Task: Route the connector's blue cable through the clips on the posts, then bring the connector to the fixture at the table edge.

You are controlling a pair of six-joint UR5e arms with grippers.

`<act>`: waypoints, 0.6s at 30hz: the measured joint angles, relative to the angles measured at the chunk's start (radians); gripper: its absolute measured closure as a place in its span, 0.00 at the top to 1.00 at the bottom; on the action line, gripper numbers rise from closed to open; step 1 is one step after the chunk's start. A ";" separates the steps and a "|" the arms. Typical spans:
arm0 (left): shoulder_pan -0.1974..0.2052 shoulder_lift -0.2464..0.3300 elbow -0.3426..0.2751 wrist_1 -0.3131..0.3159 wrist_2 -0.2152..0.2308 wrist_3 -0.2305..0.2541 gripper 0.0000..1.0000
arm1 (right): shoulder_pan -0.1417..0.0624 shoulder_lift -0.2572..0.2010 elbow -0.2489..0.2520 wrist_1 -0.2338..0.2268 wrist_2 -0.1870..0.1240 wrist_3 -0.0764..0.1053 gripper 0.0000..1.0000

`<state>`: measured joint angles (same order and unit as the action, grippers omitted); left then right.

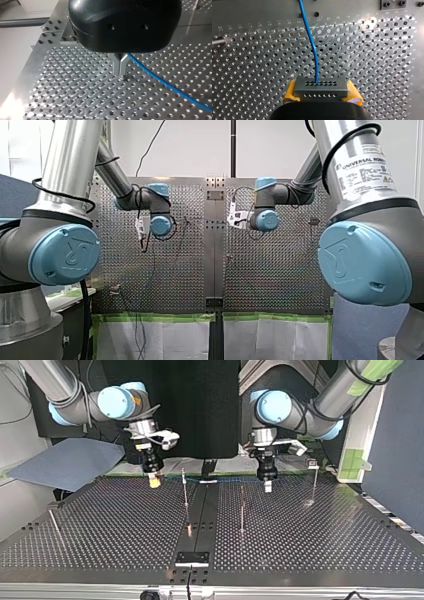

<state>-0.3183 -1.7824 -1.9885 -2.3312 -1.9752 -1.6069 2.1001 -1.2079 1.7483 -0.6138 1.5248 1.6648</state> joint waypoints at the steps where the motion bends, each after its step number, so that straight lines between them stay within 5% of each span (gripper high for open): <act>1: 0.001 0.000 0.006 -0.003 0.000 0.000 0.00 | -0.002 0.002 0.000 -0.001 -0.001 0.000 0.00; 18: 0.022 -0.001 0.029 -0.012 0.027 -0.002 0.00 | -0.038 0.010 -0.005 -0.009 -0.036 0.007 0.00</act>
<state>-0.2961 -1.7835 -1.9598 -2.3430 -1.9486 -1.6089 2.0626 -1.1981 1.7436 -0.6227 1.4891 1.6721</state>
